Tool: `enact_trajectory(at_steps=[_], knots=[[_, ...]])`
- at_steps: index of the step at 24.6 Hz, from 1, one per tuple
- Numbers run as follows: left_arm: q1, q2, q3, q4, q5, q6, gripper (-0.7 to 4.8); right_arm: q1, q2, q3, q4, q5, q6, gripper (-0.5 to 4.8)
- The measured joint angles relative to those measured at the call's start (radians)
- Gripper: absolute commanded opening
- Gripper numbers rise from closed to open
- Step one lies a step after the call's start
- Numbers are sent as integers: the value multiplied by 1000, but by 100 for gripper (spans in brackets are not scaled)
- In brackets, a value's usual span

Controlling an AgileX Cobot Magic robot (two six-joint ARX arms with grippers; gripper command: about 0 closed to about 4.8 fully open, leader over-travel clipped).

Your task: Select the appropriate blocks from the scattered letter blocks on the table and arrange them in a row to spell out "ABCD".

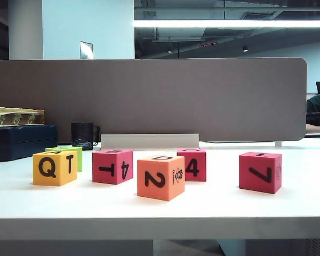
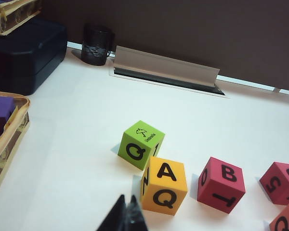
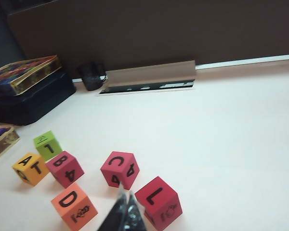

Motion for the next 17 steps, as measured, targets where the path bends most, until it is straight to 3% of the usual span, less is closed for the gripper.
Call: enact_trajectory(at_steps=[7,17], knots=[[0,0,0,0,0,0,-6,0,140,105,-56,-56,-21,-3],[0,0,0,0,19,0,-6,0,409,248,-83,-231,-73,-3]])
